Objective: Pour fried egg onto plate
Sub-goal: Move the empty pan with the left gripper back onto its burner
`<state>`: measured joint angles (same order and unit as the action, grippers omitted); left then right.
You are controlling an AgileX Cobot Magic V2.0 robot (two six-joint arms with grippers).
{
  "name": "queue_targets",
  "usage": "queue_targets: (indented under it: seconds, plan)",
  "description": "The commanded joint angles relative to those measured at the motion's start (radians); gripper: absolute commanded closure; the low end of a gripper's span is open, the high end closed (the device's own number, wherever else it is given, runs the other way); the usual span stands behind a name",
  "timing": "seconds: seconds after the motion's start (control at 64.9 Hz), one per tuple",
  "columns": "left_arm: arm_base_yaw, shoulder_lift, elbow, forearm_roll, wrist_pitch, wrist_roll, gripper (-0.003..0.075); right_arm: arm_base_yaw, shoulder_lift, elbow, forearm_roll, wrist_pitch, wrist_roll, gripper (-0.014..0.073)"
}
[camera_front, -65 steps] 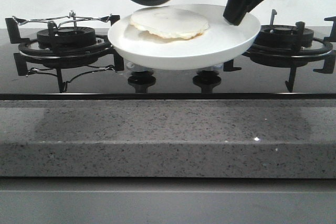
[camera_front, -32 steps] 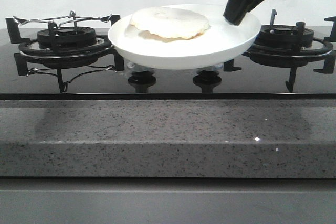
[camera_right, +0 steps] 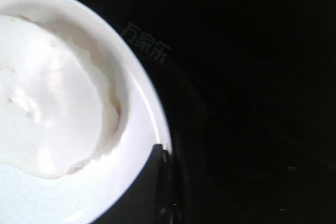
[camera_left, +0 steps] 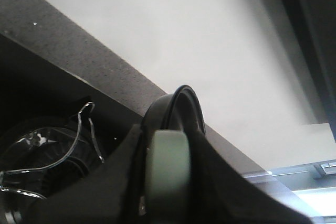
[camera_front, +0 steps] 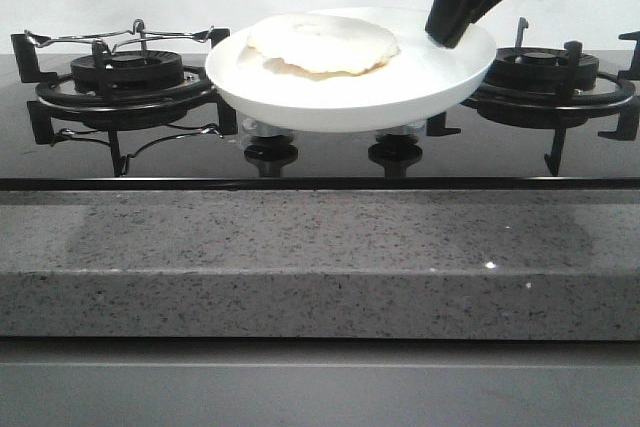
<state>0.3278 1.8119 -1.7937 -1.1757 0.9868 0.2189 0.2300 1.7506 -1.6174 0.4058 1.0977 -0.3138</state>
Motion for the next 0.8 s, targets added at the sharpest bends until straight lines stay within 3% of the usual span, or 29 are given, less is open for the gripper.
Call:
queue_targets:
  seconds: [0.0, 0.355, 0.786]
  plan:
    - [0.003, -0.013, -0.030, -0.155, 0.003, 0.035, 0.0739, -0.002, -0.059, -0.028, 0.044, -0.027, -0.004, 0.0661]
    - [0.003, 0.094, -0.030, -0.166, 0.010, 0.036, 0.0739, -0.002, -0.059, -0.028, 0.044, -0.027, -0.004, 0.0661]
    - [-0.001, 0.100, -0.030, 0.005, 0.009, 0.036, 0.0739, -0.002, -0.059, -0.028, 0.044, -0.027, -0.004, 0.0661]
